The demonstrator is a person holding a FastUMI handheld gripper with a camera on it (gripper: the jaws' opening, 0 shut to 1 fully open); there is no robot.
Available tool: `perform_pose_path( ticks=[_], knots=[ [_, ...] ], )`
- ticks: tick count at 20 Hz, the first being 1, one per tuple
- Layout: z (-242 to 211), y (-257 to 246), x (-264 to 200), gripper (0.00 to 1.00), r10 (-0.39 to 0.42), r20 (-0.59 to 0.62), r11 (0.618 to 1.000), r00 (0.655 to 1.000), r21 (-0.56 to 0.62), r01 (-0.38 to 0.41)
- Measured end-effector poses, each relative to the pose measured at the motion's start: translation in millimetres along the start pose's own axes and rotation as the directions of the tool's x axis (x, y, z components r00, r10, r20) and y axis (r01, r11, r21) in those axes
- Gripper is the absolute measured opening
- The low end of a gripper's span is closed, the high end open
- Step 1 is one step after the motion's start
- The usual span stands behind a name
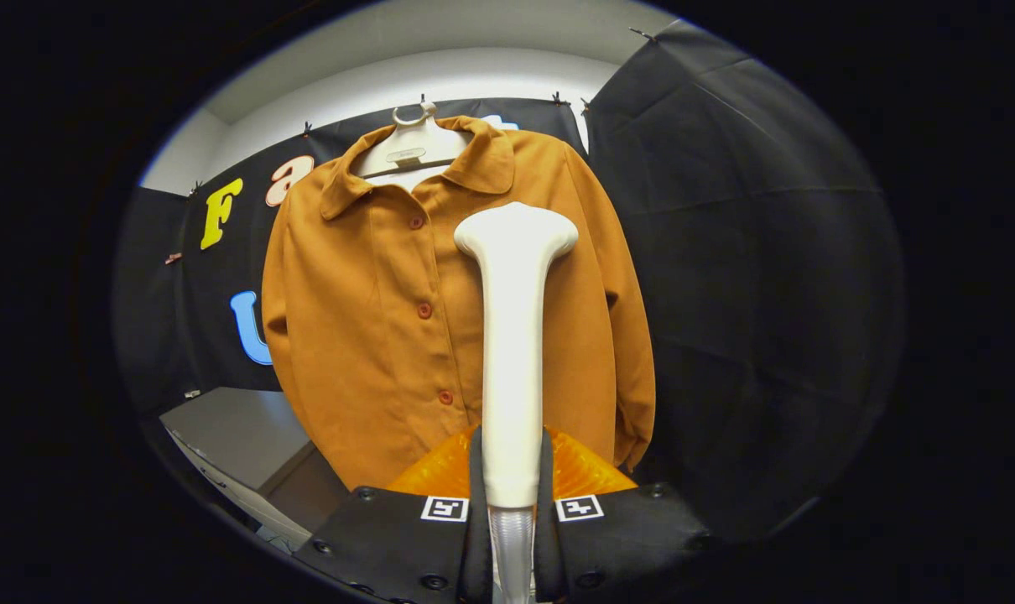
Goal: Iron the clothes twice with a garment steamer, once on the left side and once on the right side.
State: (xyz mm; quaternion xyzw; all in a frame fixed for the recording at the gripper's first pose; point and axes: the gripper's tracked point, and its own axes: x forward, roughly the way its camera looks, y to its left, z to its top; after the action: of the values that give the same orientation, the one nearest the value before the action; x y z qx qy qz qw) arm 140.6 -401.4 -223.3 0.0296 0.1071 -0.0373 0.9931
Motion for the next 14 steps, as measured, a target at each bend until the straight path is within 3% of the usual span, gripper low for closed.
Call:
perform_pose_path(
  ticks=[14],
  knots=[
    [-118.6,-10.4,-18.4,0.23,-0.036,-0.225,0.999,0.974,-0.006,0.035]
  ],
)
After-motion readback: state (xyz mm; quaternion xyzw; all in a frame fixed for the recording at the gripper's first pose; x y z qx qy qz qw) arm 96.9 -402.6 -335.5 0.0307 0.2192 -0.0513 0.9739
